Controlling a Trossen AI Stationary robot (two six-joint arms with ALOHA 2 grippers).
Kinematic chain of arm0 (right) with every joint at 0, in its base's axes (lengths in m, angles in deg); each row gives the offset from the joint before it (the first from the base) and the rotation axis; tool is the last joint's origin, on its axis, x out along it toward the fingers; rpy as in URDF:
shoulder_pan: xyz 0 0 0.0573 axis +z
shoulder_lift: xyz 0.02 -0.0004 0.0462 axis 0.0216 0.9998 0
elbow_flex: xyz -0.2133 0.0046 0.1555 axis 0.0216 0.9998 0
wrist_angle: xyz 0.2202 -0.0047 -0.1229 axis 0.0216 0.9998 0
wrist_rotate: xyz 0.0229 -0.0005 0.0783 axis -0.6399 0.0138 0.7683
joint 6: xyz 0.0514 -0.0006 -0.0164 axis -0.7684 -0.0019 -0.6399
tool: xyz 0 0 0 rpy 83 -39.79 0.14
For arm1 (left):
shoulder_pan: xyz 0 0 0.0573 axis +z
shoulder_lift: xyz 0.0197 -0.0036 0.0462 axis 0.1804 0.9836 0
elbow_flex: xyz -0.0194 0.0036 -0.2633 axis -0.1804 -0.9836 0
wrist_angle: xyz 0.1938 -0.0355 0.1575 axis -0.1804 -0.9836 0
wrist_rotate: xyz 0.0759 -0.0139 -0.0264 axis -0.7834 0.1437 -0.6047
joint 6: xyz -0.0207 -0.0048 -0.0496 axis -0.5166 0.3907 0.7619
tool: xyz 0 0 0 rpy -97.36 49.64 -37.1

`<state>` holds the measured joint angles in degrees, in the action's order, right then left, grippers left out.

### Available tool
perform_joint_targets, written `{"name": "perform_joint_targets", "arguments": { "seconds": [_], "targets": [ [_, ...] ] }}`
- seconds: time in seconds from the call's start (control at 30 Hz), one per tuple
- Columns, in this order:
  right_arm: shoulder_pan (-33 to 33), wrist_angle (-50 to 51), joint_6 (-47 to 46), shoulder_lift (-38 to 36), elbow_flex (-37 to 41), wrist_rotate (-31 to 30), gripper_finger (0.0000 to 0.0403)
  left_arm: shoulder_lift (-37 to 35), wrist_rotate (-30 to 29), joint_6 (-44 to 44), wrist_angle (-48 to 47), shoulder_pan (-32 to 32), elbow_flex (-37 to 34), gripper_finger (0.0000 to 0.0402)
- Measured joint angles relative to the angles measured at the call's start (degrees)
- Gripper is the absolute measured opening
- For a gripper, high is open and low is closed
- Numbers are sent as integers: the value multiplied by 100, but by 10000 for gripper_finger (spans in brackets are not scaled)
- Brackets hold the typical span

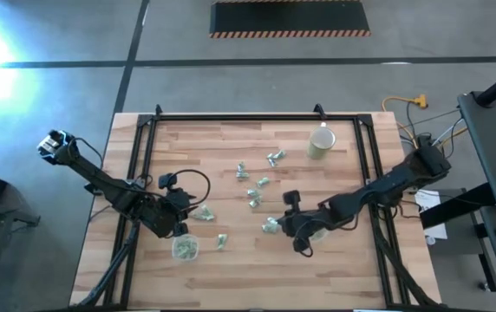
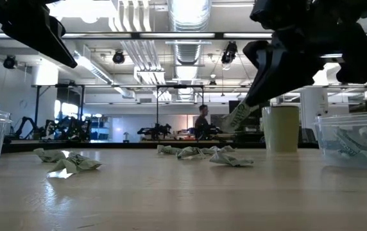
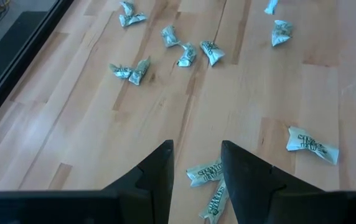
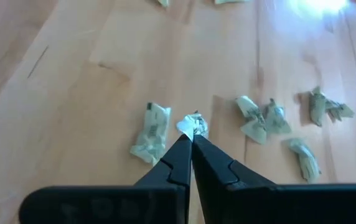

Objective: Pick and place Stevia / Truvia into bins
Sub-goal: Put the stevia packet into the right transparent container, then put the stevia packet into the left transparent container

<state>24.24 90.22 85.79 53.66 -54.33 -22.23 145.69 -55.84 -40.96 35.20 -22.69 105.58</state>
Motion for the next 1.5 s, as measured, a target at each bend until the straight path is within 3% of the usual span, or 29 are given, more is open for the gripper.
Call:
{"name": "perform_joint_targets", "arguments": {
  "seconds": [0.5, 0.83, 0.97, 1.27, 1.5],
  "targets": [
    [375, 1558, -1027, -1201, 0, 1, 9, 0, -196, -136, 39, -1, -2, 116],
    [1179, 2857, -2868, -1954, 0, 2, 8, 0, -194, -138, 150, -1, -9, 116],
    [1431, 3032, -3337, -1986, 2, 7, 8, 0, -194, -138, 169, -2, -9, 116],
    [1434, 3043, -3456, -1680, 101, 38, 8, 0, -194, -138, 308, 0, -11, 116],
    [1245, 3029, -3536, -1345, 140, 579, 8, 0, -194, -138, 323, 0, -11, 116]
  ]
}}
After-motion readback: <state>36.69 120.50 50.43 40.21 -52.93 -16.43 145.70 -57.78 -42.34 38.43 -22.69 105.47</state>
